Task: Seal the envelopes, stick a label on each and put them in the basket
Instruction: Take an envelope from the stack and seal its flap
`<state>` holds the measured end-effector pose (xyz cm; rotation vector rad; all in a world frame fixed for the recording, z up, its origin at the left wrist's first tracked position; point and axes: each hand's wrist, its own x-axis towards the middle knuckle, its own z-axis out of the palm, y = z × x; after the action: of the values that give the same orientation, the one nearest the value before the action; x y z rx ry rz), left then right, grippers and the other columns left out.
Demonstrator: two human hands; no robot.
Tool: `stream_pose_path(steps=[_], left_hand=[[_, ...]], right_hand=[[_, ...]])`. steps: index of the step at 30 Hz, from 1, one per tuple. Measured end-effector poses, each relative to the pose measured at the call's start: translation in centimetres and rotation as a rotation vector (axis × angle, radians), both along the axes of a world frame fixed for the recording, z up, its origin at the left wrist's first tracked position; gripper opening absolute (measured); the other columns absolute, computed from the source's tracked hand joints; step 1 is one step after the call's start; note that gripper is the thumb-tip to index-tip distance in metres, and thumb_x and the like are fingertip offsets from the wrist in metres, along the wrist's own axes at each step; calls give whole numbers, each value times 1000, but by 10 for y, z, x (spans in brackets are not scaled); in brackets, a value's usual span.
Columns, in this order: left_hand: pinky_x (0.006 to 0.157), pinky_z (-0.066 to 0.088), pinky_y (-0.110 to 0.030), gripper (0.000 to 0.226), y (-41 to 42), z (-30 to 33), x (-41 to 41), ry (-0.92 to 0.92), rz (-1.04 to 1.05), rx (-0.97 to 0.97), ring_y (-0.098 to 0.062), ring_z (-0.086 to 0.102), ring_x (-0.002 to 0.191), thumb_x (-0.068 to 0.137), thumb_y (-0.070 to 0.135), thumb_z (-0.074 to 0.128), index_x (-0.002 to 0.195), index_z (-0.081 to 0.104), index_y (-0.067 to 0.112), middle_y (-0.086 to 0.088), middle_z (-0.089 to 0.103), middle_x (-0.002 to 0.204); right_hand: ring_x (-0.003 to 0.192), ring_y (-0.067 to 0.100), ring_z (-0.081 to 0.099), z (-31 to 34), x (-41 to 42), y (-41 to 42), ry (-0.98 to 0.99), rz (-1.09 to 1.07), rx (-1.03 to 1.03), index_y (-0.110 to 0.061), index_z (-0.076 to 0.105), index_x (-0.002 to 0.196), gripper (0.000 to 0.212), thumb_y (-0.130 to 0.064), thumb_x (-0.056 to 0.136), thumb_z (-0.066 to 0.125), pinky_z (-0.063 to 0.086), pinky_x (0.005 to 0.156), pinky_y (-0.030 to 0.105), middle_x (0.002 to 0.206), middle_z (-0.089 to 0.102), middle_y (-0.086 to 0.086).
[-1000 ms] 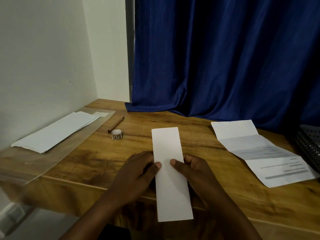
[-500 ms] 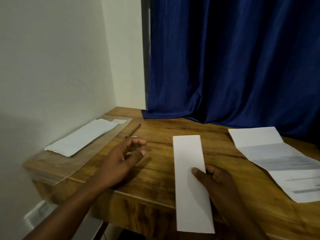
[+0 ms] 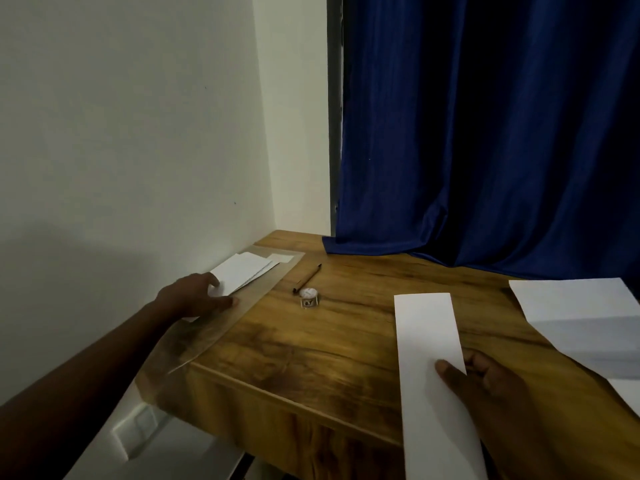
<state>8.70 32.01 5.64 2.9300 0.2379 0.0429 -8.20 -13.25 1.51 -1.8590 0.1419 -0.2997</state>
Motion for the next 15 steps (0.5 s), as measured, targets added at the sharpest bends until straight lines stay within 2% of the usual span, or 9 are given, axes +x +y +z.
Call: stream_pose_path(steps=[4, 9, 12, 15], left_hand=[[103, 45, -38, 68, 1, 4, 0, -38, -27, 27, -25, 54, 127, 81, 71, 66, 131, 61, 26, -4, 57, 143], [98, 48, -36, 48, -2, 17, -1, -36, -77, 41, -25, 61, 117, 95, 55, 60, 124, 70, 18, -8, 66, 130], [84, 49, -34, 41, -3, 21, -3, -89, -87, 50, -27, 65, 100, 104, 41, 50, 107, 76, 10, -12, 73, 111], [67, 46, -32, 40, 2, 25, -3, -205, -66, 108, -26, 65, 77, 104, 30, 47, 80, 69, 8, -11, 69, 81]], right_hand=[[67, 2, 50, -1, 0, 0, -6, -4, -16, -23, 52, 95, 18, -23, 90, 70, 32, 55, 12, 76, 51, -19], [67, 3, 51, -1, 1, -2, 0, 0, -4, -30, 50, 86, 22, -23, 90, 70, 33, 55, 12, 76, 51, -19], [67, 4, 51, 0, 2, -2, 11, 8, 5, -30, 50, 83, 23, -23, 90, 70, 33, 55, 13, 75, 52, -18], [66, 2, 52, -1, 2, -2, 9, 10, -6, -34, 47, 78, 27, -24, 91, 69, 34, 48, 7, 75, 52, -20]])
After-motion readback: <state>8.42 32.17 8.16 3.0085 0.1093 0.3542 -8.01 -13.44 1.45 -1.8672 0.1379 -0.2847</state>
